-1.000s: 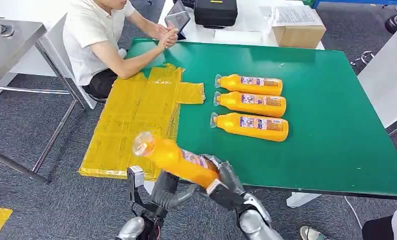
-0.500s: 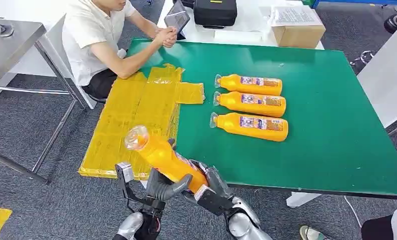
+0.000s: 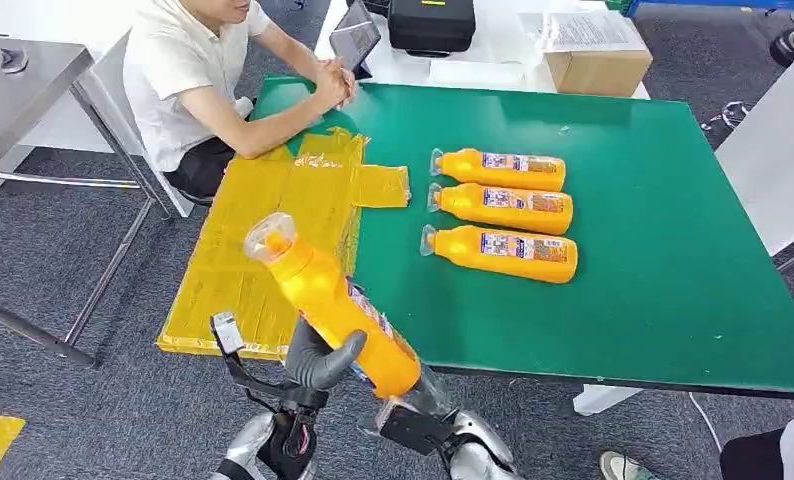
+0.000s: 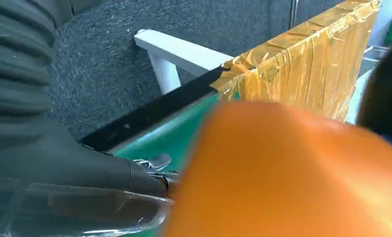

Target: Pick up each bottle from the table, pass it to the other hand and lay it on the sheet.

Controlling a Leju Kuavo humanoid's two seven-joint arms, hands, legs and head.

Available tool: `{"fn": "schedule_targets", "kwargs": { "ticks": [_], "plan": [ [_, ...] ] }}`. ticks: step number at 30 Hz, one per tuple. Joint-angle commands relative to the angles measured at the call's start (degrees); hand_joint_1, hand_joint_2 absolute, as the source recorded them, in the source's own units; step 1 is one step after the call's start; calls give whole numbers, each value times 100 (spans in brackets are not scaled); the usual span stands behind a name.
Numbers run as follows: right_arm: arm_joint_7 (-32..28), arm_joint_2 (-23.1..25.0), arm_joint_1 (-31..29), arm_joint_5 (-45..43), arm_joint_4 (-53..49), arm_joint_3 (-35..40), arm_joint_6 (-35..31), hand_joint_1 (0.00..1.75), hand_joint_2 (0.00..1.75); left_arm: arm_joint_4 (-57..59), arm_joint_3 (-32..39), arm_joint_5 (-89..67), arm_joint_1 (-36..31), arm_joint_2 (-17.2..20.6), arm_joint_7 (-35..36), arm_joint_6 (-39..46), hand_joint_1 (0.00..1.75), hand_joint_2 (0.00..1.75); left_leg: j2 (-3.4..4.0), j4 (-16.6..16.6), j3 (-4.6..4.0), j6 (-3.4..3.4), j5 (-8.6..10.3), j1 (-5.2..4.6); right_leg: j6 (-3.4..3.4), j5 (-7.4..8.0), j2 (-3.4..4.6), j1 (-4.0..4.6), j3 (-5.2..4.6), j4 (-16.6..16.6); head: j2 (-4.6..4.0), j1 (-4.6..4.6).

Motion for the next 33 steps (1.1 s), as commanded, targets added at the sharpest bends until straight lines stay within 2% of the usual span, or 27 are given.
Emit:
{"fn": "schedule_targets", "kwargs": {
  "ticks": [1,4,5,6,7,9,10,11,12,14,20,21,23,25,31,33],
  "plan": [
    [-21,4,-101,15,453,105,-45,0,175,33,9,21,-180,92,35,6,175,175,-2,-9,29,-9,-5,2,-9,-7,0,2,28,-7,0,0],
    [-58,70,-10,164,416,-38,-443,0,175,73,101,-138,-192,108,64,398,175,175,-2,-8,28,-9,-7,3,-10,-8,2,3,27,-5,0,2],
    [-71,83,26,284,403,-72,-696,0,0,84,84,-417,-217,136,-68,794,175,175,-3,-6,35,-12,-11,3,-12,-13,1,3,34,-3,0,0],
    [-190,112,127,447,325,-201,-1252,0,0,158,40,-1010,-332,194,-306,1483,175,175,-7,-7,28,-10,-7,4,-11,-9,-4,4,29,-5,0,2],
    [-204,114,141,446,318,-222,-1324,0,0,173,34,-1140,-356,207,-331,1622,175,175,-5,-7,19,-7,-3,3,-8,-5,-3,3,19,-5,0,0],
    [-238,108,308,376,0,-359,-1977,0,0,169,92,-2169,-467,213,-685,2643,175,175,-8,-5,11,-6,-1,2,-6,-4,-6,2,11,-2,0,-2],
    [-238,107,419,211,-336,-469,-2597,0,0,323,55,-3123,-602,302,-756,3781,175,175,-9,-3,19,-10,-6,4,-10,-10,-7,3,20,0,0,2],
    [-238,130,516,397,-628,-737,-2706,0,175,332,208,-3167,-631,308,-780,3843,175,175,-10,-5,18,-9,-4,3,-9,-7,-8,3,20,-2,0,2],
    [-238,243,655,708,-950,-1154,-2706,0,175,321,352,-3007,-640,339,-689,3616,175,175,-5,-3,9,-7,-3,2,-7,-4,-3,2,10,1,0,0],
    [-238,389,833,775,-1506,-1729,-2706,0,175,323,575,-3123,-671,436,-687,3696,175,175,-5,-2,28,-14,-10,3,-14,-14,-2,3,25,6,0,2],
    [-238,510,1186,760,-2302,-2679,-2706,0,175,940,922,-4495,-946,597,-873,4862,175,175,-11,-6,18,-8,-1,1,-8,-7,-9,0,16,2,0,0],
    [-238,509,1248,667,-2409,-2795,-2706,0,175,1289,1039,-5381,-1044,661,-762,5213,175,175,-12,-6,10,-5,2,-1,-5,-4,-11,-2,10,1,0,2],
    [-238,483,1310,670,-2524,-2881,-2706,0,175,1734,1490,-7027,-1171,665,-338,5213,175,175,-7,-10,20,-6,0,0,-7,-4,-6,-1,19,-4,0,2],
    [-238,456,1299,529,-2532,-2836,-2706,0,175,2233,1429,-8030,-1443,783,136,5204,175,175,-4,-10,27,-8,-3,1,-8,-6,-2,0,27,-5,0,2],
    [-238,473,1294,546,-2526,-2838,-2706,0,175,2306,1428,-8038,-1539,800,175,5158,175,175,-3,-5,19,-9,-3,3,-10,-5,0,2,17,1,0,0],
    [-238,456,1246,494,-2459,-2763,-2706,0,175,2737,1025,-8797,-1788,938,807,5026,161,175,-8,-4,27,-11,-7,3,-12,-11,-4,3,25,2,0,0]
  ]
}}
